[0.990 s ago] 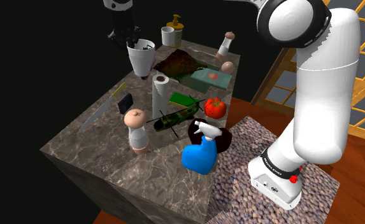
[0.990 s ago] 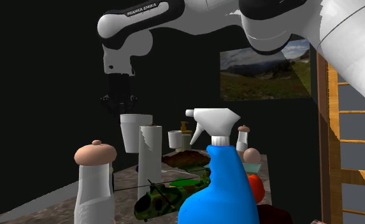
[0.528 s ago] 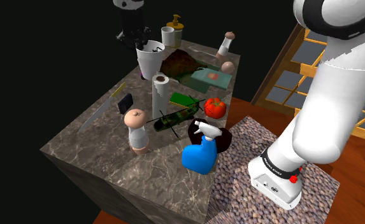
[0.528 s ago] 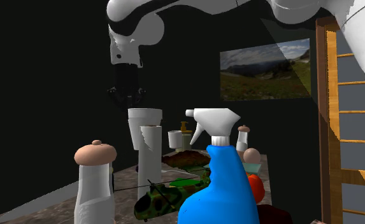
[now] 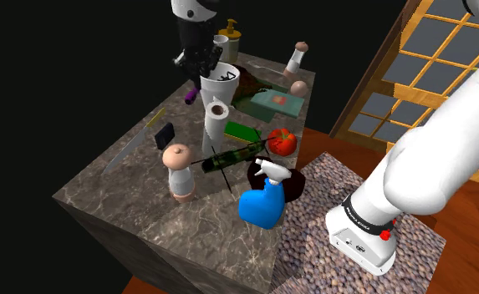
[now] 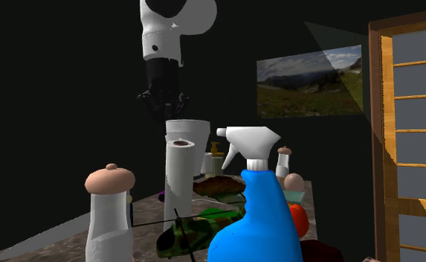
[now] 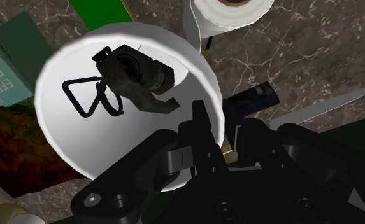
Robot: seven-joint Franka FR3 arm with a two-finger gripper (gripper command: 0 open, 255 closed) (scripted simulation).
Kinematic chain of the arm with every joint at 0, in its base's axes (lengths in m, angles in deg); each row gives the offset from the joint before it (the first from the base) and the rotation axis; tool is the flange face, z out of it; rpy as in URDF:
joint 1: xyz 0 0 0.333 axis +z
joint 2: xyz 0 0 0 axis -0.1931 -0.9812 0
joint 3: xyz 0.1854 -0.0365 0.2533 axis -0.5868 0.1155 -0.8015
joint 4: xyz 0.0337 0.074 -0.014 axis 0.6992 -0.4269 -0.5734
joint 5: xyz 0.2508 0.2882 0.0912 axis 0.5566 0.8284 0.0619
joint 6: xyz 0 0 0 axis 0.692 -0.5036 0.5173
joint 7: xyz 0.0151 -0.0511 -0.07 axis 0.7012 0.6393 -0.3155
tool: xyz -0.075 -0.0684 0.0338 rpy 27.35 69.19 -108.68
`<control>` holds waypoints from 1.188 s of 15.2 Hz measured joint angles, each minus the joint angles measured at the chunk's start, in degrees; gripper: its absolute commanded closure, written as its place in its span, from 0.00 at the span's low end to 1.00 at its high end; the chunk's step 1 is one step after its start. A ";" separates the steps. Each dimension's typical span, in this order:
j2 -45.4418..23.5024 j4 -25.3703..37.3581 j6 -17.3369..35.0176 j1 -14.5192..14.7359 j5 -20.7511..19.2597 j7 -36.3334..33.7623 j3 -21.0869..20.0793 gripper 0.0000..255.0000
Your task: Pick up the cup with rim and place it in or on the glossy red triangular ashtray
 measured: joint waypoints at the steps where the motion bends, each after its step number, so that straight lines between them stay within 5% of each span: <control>1: 1.93 -1.51 -0.38 0.16 0.70 -0.03 -0.13 1.00; 7: 16.60 -15.17 -0.67 2.04 5.86 0.10 -0.36 1.00; 18: 39.12 -29.07 -8.84 8.58 13.12 -2.17 -0.87 1.00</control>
